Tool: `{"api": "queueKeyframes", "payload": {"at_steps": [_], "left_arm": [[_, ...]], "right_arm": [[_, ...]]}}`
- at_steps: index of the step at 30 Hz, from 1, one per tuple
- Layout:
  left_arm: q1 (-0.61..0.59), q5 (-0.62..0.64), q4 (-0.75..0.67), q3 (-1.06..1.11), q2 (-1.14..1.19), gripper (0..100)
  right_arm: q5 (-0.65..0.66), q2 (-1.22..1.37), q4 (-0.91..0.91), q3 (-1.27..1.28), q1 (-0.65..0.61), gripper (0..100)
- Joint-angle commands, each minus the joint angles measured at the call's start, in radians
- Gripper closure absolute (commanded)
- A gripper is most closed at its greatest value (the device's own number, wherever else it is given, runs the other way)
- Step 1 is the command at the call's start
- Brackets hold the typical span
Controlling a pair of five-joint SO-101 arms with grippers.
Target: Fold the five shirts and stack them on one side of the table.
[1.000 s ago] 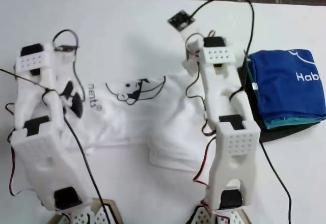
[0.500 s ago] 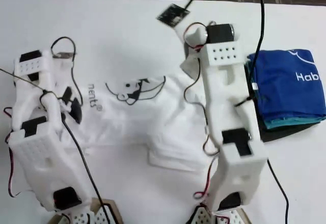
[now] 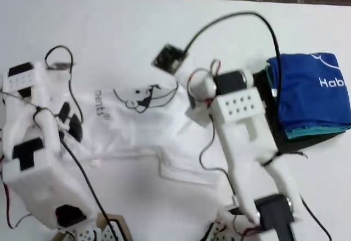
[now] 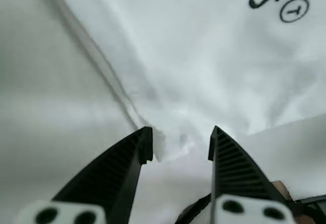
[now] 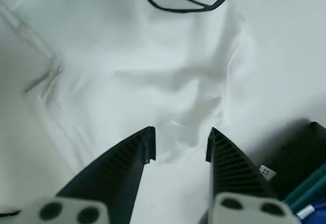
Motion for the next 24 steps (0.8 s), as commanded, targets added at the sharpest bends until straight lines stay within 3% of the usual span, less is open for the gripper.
{"api": "queueKeyframes", "payload": {"at_steps": [1,9,13,17,24], "left_arm": [[-0.011,-0.015,-0.018,0.061,-0.166,80],[-0.051,-0.014,-0.364,0.331,-0.229,80],[-0.058,-0.009,-0.454,0.398,-0.229,80],[-0.115,-0.006,-0.457,0.421,-0.235,80],[-0.173,-0.006,-0.333,0.421,-0.236,80]], "right_arm": [[0.008,-0.122,-0.058,0.129,-0.002,82.8],[0.008,-0.248,-0.061,0.224,-0.002,82.8],[0.008,-0.271,-0.059,0.245,-0.001,82.8],[0.008,-0.265,-0.059,0.252,-0.001,82.8],[0.008,-0.263,-0.081,0.253,-0.001,82.8]]}}
